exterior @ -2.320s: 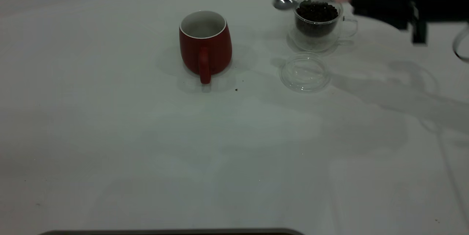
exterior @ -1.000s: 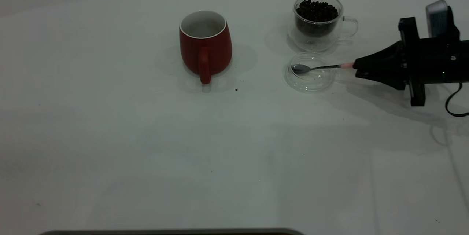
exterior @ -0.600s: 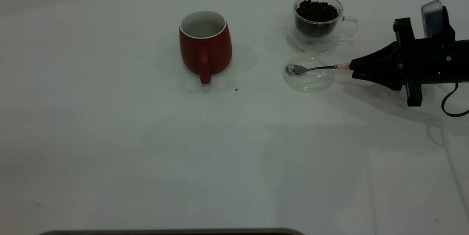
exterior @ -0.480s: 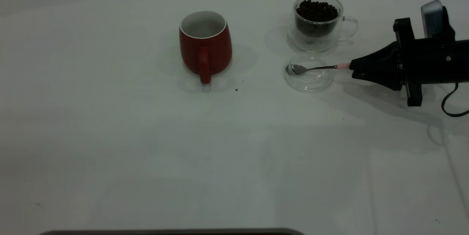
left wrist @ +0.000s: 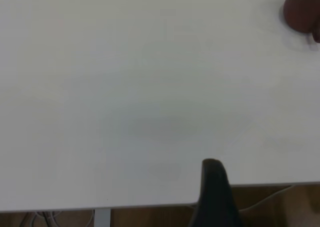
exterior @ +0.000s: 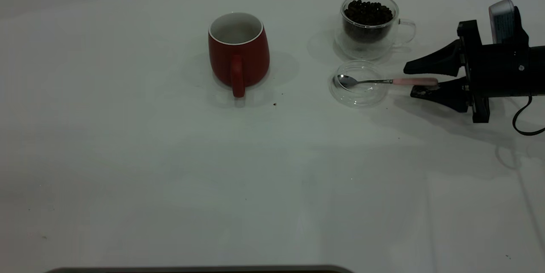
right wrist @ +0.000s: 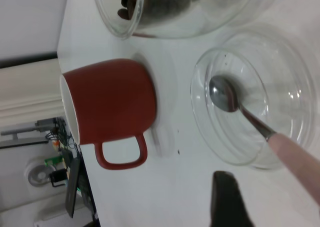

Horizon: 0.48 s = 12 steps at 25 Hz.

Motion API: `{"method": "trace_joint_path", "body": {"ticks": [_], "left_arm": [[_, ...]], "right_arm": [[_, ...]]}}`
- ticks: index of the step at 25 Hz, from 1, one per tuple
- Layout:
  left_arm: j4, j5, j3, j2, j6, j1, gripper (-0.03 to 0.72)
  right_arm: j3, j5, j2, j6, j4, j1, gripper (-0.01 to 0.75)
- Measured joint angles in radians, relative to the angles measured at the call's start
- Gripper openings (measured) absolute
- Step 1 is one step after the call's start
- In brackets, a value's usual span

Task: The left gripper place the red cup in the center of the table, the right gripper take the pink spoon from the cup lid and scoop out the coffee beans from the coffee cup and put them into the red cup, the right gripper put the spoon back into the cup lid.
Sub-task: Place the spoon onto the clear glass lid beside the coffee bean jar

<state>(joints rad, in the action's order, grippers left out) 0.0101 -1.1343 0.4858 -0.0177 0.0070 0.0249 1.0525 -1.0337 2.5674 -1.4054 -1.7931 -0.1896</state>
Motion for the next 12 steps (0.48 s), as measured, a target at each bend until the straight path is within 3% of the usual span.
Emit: {"method": "trace_joint_path", "body": {"ticks": [4, 12], "left_arm": [[0.000, 0.000, 0.000, 0.000, 0.000, 0.000, 0.586], [0.000, 0.000, 0.000, 0.000, 0.001, 0.000, 0.586]], "right_arm": [[0.000, 0.000, -0.011, 0.020, 0.062, -0.009, 0.532], [-0.001, 0.100, -0.133, 0.237, 0.350, -0.074, 0.538]]}}
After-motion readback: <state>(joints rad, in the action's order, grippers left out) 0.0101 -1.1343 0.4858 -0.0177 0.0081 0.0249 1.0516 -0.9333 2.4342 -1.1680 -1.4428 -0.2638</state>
